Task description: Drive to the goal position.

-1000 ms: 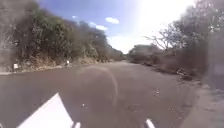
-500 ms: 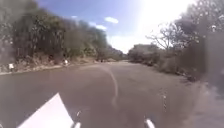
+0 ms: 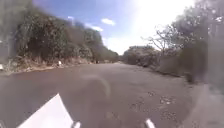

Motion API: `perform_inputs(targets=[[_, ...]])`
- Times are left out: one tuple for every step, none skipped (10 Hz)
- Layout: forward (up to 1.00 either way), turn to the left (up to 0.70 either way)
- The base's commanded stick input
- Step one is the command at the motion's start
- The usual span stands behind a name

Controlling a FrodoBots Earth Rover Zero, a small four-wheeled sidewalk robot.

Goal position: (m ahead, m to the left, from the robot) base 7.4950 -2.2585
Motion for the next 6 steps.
perform_inputs(targets=[[0.50, 0.00], [0.50, 0.00], [0.50, 0.00], [0.50, 0.00], [0.50, 0.00], [0.50, 0.00]])
